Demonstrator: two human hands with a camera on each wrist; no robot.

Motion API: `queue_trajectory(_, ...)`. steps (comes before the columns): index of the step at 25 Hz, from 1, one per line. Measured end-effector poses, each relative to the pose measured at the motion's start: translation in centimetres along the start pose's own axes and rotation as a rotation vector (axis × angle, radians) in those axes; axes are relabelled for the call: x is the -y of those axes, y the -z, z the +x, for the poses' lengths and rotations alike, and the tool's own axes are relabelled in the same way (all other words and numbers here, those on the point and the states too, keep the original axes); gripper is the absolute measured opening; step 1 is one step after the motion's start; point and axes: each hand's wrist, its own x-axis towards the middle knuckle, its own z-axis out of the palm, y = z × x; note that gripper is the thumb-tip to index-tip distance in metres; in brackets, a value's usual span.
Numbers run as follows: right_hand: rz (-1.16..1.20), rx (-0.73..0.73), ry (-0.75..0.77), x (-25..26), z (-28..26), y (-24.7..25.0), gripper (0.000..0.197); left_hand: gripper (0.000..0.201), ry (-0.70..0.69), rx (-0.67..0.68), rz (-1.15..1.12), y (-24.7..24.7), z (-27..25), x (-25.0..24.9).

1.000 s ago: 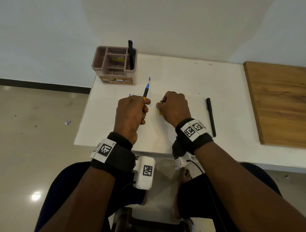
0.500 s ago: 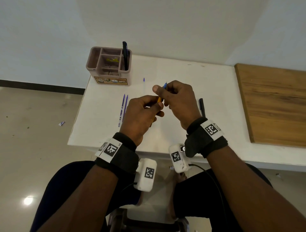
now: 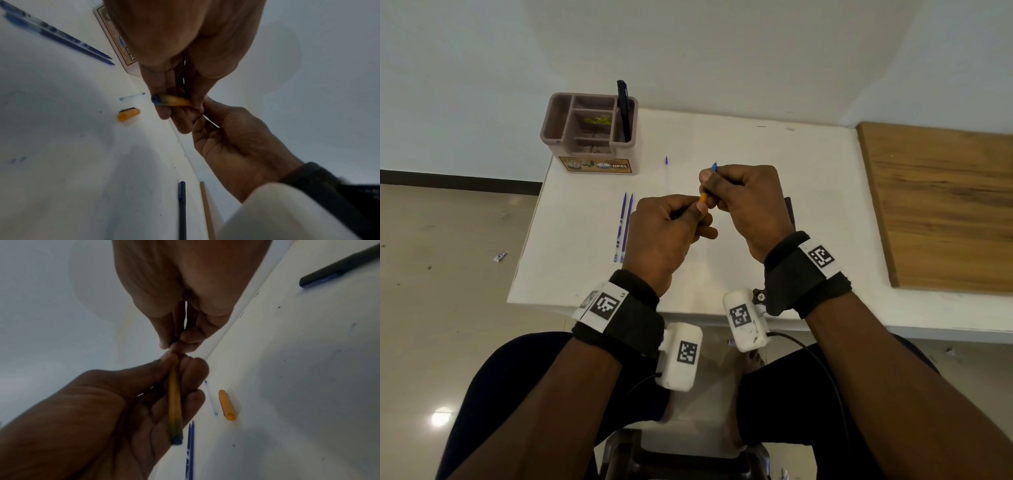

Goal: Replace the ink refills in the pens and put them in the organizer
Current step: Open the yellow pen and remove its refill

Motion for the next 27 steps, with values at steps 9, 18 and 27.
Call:
queue_trajectory(9, -0.067, -0.014, -0.065, 0.0, 0.2, -0.7, 0.041, 0.024, 0.065, -0.001, -0.047, 1.6, 0.4, 0.2)
queue_trajectory(18, -0.050, 0.010, 0.004, -0.4, 0.1, -0.3, 0.034, 0.023, 0.093, 0.010, -0.016, 1.3, 0.5, 0.4)
queue_trajectory(27, -0.076, 0.017, 0.011, -0.5, 0.0, 0.0, 0.034, 0.025, 0.107, 0.019, -0.003, 1.0, 0.4, 0.3)
